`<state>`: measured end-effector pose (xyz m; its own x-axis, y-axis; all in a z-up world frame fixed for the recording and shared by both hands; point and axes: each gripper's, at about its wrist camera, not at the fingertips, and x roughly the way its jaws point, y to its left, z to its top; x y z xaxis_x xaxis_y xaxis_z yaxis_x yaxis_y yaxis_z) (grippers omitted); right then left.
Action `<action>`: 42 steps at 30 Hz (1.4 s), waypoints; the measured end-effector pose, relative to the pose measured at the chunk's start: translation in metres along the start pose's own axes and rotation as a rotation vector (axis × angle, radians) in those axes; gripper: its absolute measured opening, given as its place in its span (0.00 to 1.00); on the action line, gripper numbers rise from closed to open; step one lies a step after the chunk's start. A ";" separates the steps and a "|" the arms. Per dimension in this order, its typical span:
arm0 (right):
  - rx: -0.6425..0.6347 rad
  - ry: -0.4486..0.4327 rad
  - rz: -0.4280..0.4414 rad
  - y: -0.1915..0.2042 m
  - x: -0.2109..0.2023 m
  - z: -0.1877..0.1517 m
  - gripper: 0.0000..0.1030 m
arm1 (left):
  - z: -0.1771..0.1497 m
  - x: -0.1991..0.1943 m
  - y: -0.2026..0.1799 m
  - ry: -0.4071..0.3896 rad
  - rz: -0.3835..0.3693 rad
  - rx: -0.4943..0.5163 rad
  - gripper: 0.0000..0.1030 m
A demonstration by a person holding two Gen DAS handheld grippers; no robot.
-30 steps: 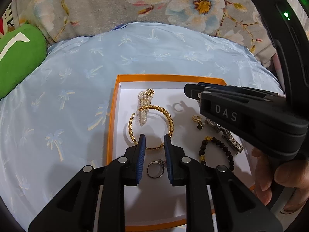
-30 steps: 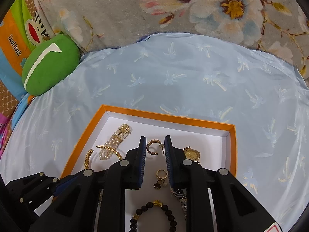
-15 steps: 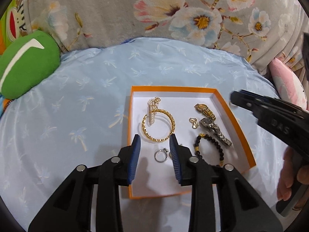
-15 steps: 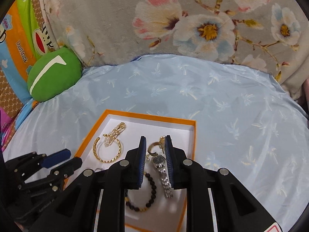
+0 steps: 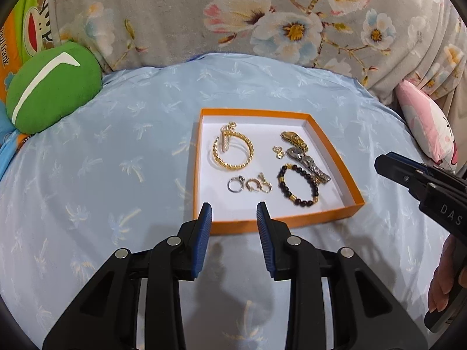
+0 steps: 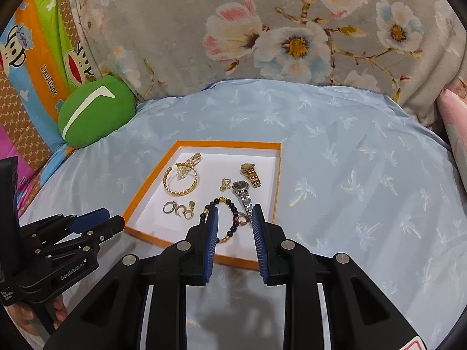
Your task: Organize jewelry
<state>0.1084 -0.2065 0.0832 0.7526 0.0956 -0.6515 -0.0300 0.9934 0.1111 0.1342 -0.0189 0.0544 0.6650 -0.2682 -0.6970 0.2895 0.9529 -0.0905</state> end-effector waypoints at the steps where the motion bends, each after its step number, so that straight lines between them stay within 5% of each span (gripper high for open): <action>1: 0.006 0.006 -0.001 0.000 0.001 -0.005 0.23 | -0.002 0.001 -0.001 0.005 -0.003 -0.003 0.30; 8: 0.004 0.037 -0.030 0.011 0.010 -0.040 0.23 | -0.017 0.010 -0.012 0.027 -0.011 -0.018 0.30; 24: 0.029 0.046 -0.072 0.020 0.021 -0.071 0.34 | -0.042 0.030 -0.017 0.032 0.123 -0.037 0.32; 36: 0.025 0.032 -0.101 0.027 0.021 -0.076 0.50 | -0.043 0.028 -0.022 0.023 0.193 -0.019 0.51; 42: 0.038 0.034 -0.112 0.025 0.021 -0.075 0.53 | -0.043 0.030 -0.024 0.028 0.212 -0.013 0.52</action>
<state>0.0741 -0.1750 0.0156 0.7272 -0.0129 -0.6863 0.0781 0.9949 0.0640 0.1172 -0.0437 0.0050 0.6903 -0.0577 -0.7212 0.1361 0.9894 0.0511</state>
